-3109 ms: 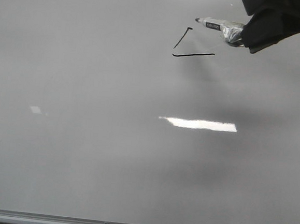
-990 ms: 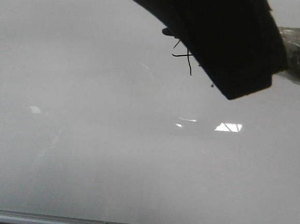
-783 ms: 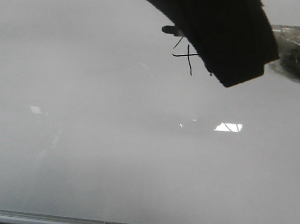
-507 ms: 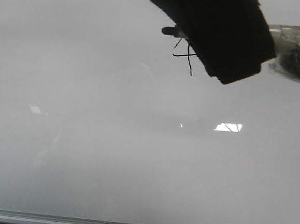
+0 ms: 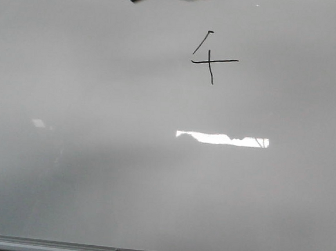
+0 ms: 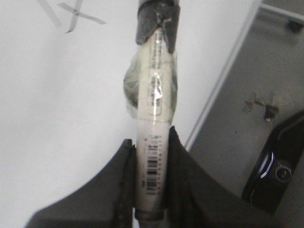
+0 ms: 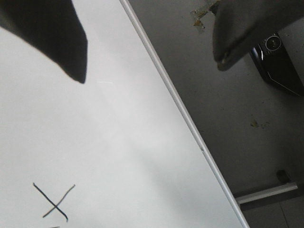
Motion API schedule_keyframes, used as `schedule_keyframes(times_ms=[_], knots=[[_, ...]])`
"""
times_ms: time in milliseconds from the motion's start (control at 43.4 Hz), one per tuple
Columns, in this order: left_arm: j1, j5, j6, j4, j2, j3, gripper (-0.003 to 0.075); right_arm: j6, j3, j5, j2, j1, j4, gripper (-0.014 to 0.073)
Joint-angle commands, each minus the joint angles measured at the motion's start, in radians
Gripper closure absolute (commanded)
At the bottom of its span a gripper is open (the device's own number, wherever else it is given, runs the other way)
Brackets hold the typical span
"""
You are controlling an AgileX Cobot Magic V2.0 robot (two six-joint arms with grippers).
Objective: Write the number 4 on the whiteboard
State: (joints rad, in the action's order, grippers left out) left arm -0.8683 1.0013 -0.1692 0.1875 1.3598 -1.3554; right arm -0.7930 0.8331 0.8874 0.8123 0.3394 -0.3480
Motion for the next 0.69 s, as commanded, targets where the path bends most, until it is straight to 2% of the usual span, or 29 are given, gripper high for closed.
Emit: schedule_keyframes(times_ms=[0,161,322,438,599,668], knots=[[0.085,-0.077,0.108,0.037,-0.111,0.028,0.0709,0.008,0.032,-0.058,-0.009,-0.015,-0.011,0.0025],[0.285,-0.218,0.158,0.037,-0.266,0.198,0.0709,0.008,0.032,-0.058,-0.009,-0.015,-0.011,0.0025],[0.511,-0.41,0.271,0.037,-0.395,0.39,0.0709,0.008,0.032,-0.066,-0.009,-0.015,-0.011,0.0025],[0.646,-0.68,0.405,0.033,-0.439,0.545,0.0709,0.008,0.032,-0.075,-0.009,-0.015,-0.012,0.0025],[0.746,-1.095,0.405,0.029,-0.417,0.766,0.0709,0.008,0.032,-0.078,-0.009,-0.015,-0.012,0.0025],[0.763,-1.212,0.405,0.029,-0.387,0.825,0.0709,0.008,0.032,-0.078,-0.009,-0.015,-0.012,0.0025]])
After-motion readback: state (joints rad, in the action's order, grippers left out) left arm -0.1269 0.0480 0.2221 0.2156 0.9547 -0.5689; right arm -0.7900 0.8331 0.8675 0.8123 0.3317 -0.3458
